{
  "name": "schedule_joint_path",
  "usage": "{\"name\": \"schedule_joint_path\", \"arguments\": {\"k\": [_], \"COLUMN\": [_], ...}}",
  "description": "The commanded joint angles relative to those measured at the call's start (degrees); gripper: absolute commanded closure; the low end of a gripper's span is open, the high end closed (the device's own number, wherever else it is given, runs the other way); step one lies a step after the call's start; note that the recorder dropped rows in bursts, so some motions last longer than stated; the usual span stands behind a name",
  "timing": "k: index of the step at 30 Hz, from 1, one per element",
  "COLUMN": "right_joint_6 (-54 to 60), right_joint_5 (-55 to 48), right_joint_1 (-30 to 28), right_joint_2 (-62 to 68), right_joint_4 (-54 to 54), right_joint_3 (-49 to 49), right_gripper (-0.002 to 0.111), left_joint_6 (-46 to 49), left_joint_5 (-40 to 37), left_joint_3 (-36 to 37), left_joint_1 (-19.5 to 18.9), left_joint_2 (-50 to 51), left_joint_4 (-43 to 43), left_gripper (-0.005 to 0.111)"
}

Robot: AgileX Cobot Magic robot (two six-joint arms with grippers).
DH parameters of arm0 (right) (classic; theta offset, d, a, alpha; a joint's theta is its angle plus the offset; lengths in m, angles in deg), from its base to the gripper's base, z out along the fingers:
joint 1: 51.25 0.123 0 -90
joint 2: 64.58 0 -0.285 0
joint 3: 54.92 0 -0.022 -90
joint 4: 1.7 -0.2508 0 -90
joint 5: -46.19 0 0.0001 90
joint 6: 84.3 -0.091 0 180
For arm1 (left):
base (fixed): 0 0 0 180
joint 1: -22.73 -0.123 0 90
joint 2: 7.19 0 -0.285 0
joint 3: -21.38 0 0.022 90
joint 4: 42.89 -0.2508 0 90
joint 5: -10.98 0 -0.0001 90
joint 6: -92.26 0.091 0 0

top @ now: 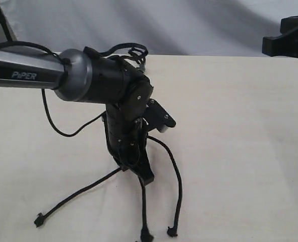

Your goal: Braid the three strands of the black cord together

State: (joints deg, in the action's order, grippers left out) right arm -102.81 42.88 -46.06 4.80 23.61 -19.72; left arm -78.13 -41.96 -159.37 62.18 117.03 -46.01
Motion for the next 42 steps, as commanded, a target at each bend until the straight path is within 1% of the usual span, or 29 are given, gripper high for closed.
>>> {"name": "schedule_joint_path", "arguments": {"k": [1,6,9,15,23,24,25,30,31,33,36,38,41,42], "right_joint_6": [-0.1,-0.1,-0.3,-0.3,-0.3,-0.3,-0.3,-0.4,-0.4,-1.0,-3.5,-6.4,-8.7,-8.7], "right_joint_5": [0.8,0.8,0.8,1.0,1.9,1.9,1.9,1.9,1.9,1.9,1.0,-0.1,-6.4,-10.8], "right_joint_1": [-0.3,-0.3,-0.3,-0.3,-0.3,-0.3,-0.3,-0.3,-0.3,-0.3,-0.2,0.2,3.3,5.1], "right_joint_2": [0.1,0.1,0.1,1.4,2.8,2.8,2.8,2.8,2.8,2.8,2.8,2.8,2.8,2.8], "right_joint_4": [0.6,0.6,0.6,0.6,0.6,0.5,0.4,0.2,0.2,0.2,0.2,0.2,-1.1,-2.6], "right_joint_3": [0.1,0.1,0.1,0.1,0.1,0.1,0.1,0.1,0.1,0.1,0.1,0.1,-2.0,-3.3], "right_gripper": [0.106,0.106,0.106,0.106,0.106,0.106,0.106,0.106,0.106,0.106,0.106,0.106,0.106,0.106], "left_joint_6": [-4.9,-4.9,-4.9,-5.0,-5.2,-5.2,-5.2,-5.2,-5.2,-5.2,-5.2,-5.2,-5.2,-5.4], "left_joint_5": [-2.3,-1.2,-0.4,1.8,1.8,1.8,1.8,1.7,1.6,1.7,1.9,2.0,3.2,3.0], "left_joint_3": [0.7,1.0,1.0,1.0,1.0,1.0,1.0,1.0,0.8,0.8,0.8,0.8,0.8,1.0], "left_joint_1": [-2.5,-6.4,-7.8,-8.9,-8.9,-8.9,-8.9,-8.9,-8.9,-8.9,-8.9,-9.4,-11.6,-12.7], "left_joint_2": [-3.3,-2.7,-1.1,2.8,3.2,3.2,3.2,3.2,3.1,2.1,-2.0,-5.8,-12.7,-15.0], "left_joint_4": [-3.1,-3.0,-2.9,-2.5,-1.4,-1.4,-1.4,-1.1,-1.1,-1.1,-2.7,-3.8,-4.2,-4.1], "left_gripper": [0.106,0.106,0.106,0.106,0.105,0.102,0.096,0.054,0.049,0.045,0.049,0.056,0.074,0.086]}}
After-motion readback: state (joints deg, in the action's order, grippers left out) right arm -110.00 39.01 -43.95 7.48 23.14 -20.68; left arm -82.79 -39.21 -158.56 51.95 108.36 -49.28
